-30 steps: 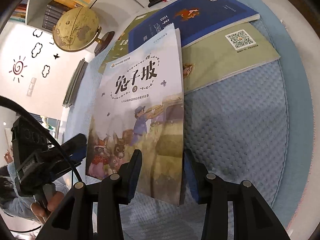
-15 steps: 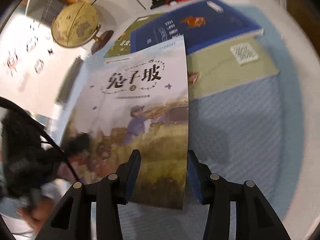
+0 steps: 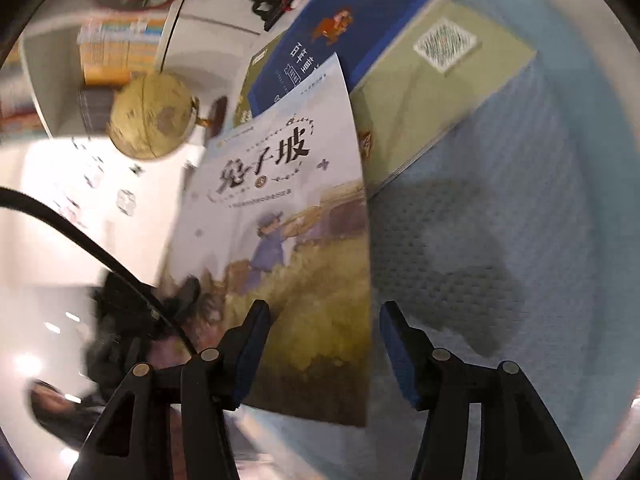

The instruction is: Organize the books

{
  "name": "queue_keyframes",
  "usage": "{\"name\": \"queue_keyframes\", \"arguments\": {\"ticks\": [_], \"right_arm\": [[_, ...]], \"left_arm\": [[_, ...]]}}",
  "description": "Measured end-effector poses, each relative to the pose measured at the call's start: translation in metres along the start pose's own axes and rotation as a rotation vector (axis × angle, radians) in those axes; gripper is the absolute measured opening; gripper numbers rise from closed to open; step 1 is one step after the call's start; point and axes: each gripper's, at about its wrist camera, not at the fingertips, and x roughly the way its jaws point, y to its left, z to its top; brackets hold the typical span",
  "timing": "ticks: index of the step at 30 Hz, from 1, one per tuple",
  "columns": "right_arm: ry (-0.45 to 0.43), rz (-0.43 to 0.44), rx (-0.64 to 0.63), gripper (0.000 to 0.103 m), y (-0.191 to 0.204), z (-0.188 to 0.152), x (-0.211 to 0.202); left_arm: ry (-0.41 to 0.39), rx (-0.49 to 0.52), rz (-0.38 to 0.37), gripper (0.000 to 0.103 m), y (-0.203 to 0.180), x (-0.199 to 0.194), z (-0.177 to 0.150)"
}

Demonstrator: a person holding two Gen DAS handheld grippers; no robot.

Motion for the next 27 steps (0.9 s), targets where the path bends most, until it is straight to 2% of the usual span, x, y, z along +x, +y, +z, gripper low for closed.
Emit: {"name": "queue_keyframes", "arguments": {"ticks": [2, 3, 5, 7, 9, 11, 16, 20, 24, 27], "right_arm": [[-0.045, 0.082, 0.017, 0.055, -0.006, 0.002, 0.004], [-0.035, 0.104, 0.036, 0.055, -0.008, 0.003, 0.007], [-0.025, 0.113, 0.028, 0.045, -0.004, 0.001, 0.012], [-0.031, 0.040, -0.044, 0.040, 0.009, -0.004, 0.012], [-0.061, -0.077, -0.167, 0.037, 0.029, -0.010, 0.013], [-0.073, -0.207, -0.301, 0.036, 0.050, -0.019, 0.020], [-0.087, -0.392, -0.542, 0.036, 0.089, -0.049, 0.038], [-0.111, -0.371, -0.502, 0.036, 0.101, -0.053, 0.047], [-0.164, -0.431, -0.599, 0.036, 0.141, -0.068, 0.068], [-0.186, -0.420, -0.637, 0.036, 0.176, -0.076, 0.087]], "left_arm": [[0.015, -0.065, -0.038, 0.011, 0.012, 0.001, 0.001], [0.016, -0.088, -0.047, 0.010, 0.017, 0.001, 0.000], [0.012, -0.106, -0.039, 0.010, 0.023, -0.001, -0.003], [0.001, -0.061, 0.035, 0.010, 0.018, -0.003, -0.003], [-0.012, 0.055, 0.199, 0.013, 0.006, -0.003, -0.007], [-0.025, 0.154, 0.310, 0.013, -0.005, -0.005, -0.014], [-0.042, 0.353, 0.474, 0.013, -0.028, -0.013, -0.027], [-0.069, 0.442, 0.497, 0.013, -0.038, -0.030, -0.023], [-0.101, 0.484, 0.469, 0.013, -0.043, -0.066, -0.008], [-0.131, 0.492, 0.452, 0.013, -0.045, -0.102, 0.008]]}}
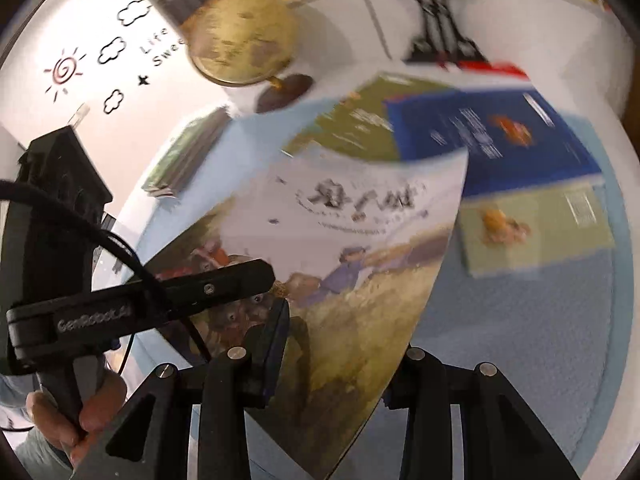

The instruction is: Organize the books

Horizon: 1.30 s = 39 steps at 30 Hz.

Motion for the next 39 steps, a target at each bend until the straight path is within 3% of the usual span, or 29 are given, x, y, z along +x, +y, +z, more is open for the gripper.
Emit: {"name": "queue_keyframes", "arguments": {"ticks": [11, 20, 34, 39], "right_arm": [[-0.077, 0.083, -0.096, 0.037, 0.134, 0.060, 0.053], [-0.092, 0.096, -0.157, 0.038, 0.223, 0.126, 0.135], [-0.040, 0.061, -0.175, 0.038, 0.253, 0.190, 0.215], [0.000, 0.087, -0.144, 0.038, 0.263, 0.204, 0.241]], "left_arm": [[-0.157, -0.022, -0.004, 0.012, 0.110, -0.112, 0.072], [-0.247, -0.090, 0.000, 0.012, 0.208, -0.146, 0.148], [-0.242, -0.118, 0.043, 0.016, 0.268, -0.133, 0.210], [-0.242, -0.152, 0.121, 0.029, 0.292, -0.136, 0.225]]}}
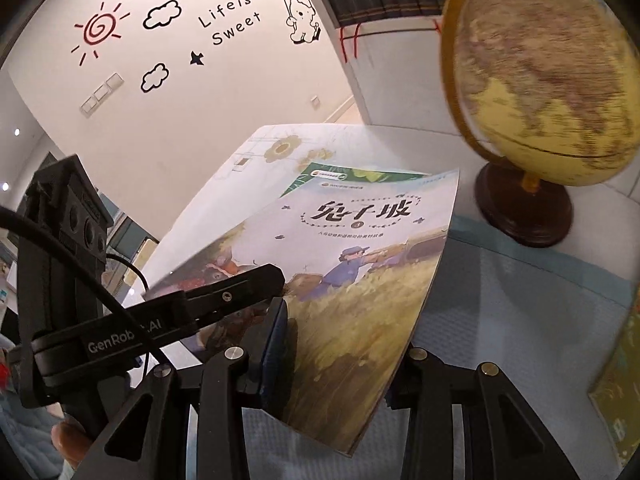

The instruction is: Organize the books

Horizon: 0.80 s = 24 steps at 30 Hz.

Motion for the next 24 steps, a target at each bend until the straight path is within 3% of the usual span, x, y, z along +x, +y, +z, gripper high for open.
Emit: {"name": "queue_keyframes", "arguments": {"ticks": [7, 12, 16, 20, 24], "right_arm": [[0.068, 0.034, 0.029, 0.039, 0.012, 0.007, 0.036], [0.136, 0.049, 0.029, 0.045, 0.009, -0.007, 0.042], [0.130, 0.055, 0.032, 0.046, 0.002, -0.024, 0.029], [0.116, 0.046, -0.014, 0.047, 0.009, -0.030, 0.015], [0.101, 0.063, -0.049, 0.047, 0.020, -0.032, 0.003]], "left_arm": [[-0.015, -0.051, 0.158, 0.040, 0.035, -0.005, 0.021], [-0.003, -0.105, 0.225, 0.040, 0.056, -0.012, 0.010], [0.017, -0.015, 0.287, 0.041, 0.043, -0.003, -0.001], [0.064, 0.052, 0.248, 0.040, 0.024, 0.008, 0.002], [0.085, 0.146, 0.291, 0.045, 0.005, 0.012, -0.006]]}}
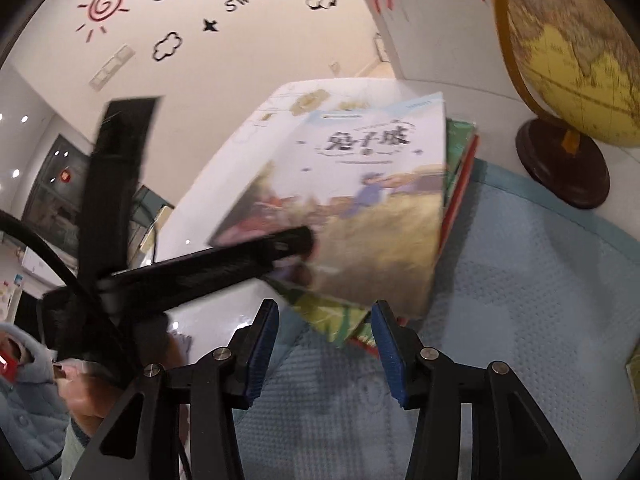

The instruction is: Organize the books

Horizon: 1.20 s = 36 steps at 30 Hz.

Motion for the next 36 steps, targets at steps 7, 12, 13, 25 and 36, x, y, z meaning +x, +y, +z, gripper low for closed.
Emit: {"name": "queue_keyframes", "arguments": {"ticks": [7, 12, 13, 25, 36], "right_arm": [[-0.032, -0.050, 0.043, 0.047, -0.018, 0.003, -0.014], [-0.069, -0.107, 0.146, 0.047, -0.042, 0.021, -0.016], [-0.073, -0.139, 0.163, 0.047, -0.045, 0.024, -0.013], [0.040, -0.212, 0.256, 0.047, -0.056, 0.023, 0.022], [-0.047, -0.361, 0.327, 0.056, -0.085, 0.030, -0.002]], "left_arm": [[0.049, -0.075, 0.032, 0.053, 0.031, -0.011, -0.023], [0.055, -0.121, 0.010, 0.053, 0.065, -0.020, -0.024], [0.035, -0.143, 0.012, 0.053, 0.071, -0.023, -0.018], [-0.025, -0.293, 0.086, 0.053, 0.098, 0.023, 0.039], [-0.007, -0.292, 0.038, 0.053, 0.095, 0.020, 0.031]]}}
